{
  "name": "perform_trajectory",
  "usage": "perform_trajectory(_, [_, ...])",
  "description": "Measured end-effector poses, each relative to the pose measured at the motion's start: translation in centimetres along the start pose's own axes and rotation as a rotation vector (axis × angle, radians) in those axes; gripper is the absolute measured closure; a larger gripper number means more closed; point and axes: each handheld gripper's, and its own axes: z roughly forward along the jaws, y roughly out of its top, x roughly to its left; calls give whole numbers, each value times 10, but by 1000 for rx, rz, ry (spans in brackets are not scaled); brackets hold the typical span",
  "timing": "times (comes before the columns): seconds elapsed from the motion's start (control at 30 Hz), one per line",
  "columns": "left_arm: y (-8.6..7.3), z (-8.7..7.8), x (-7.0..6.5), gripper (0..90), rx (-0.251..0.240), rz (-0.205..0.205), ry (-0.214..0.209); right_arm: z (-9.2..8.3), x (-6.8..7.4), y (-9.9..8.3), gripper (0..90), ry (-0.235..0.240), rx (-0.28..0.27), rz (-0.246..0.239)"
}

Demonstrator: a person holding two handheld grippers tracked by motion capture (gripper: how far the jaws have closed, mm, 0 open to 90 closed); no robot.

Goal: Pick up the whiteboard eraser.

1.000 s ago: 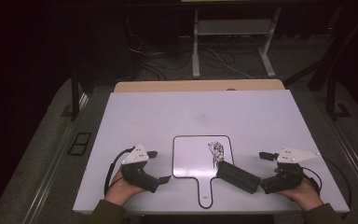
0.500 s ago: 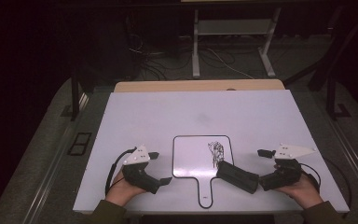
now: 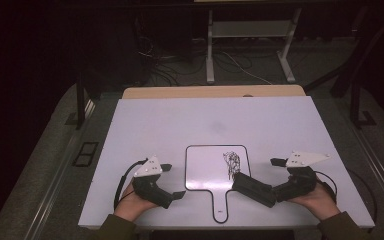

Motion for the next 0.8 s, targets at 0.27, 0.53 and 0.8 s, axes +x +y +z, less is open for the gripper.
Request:
perform_trajectory(0.27, [0, 0, 0, 0, -3, -5, -3, 7, 2, 5, 20, 18, 31, -20])
perform_trajectory(0.53, [0, -1, 1, 0, -7, -3, -4, 20, 3, 15, 20, 28, 77, -67])
perform_trajectory(0.8, [0, -1, 2, 0, -2, -2, -5, 30, 7, 19, 20, 45, 130, -87])
